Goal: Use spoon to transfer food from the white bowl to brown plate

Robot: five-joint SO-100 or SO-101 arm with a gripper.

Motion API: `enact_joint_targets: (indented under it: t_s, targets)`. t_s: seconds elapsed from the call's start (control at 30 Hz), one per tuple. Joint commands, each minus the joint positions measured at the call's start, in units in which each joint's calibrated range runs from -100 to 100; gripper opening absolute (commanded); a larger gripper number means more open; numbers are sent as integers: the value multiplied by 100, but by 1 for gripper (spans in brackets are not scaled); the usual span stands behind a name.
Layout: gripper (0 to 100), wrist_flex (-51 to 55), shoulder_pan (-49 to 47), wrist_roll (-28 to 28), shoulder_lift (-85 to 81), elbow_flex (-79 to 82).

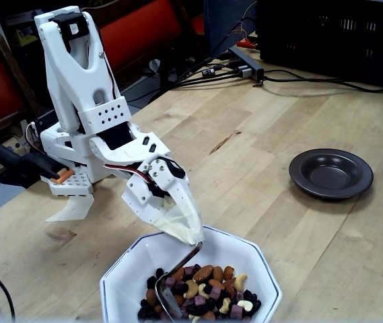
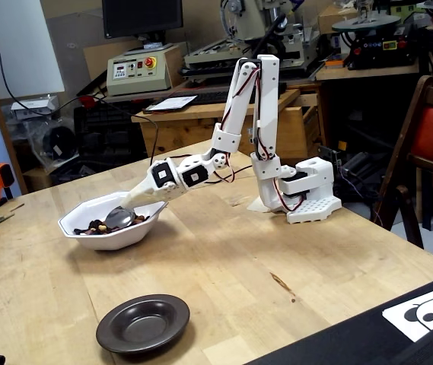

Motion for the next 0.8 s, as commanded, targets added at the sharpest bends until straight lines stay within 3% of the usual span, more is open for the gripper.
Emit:
enact_joint_targets:
  t_s: [0.0, 0.3, 0.77]
  targets:
    - [3, -30, 17, -371, -21, -214]
    - [3, -77, -294, -1114, -80, -214]
    - [3, -85, -1206, -1172, -29, -285]
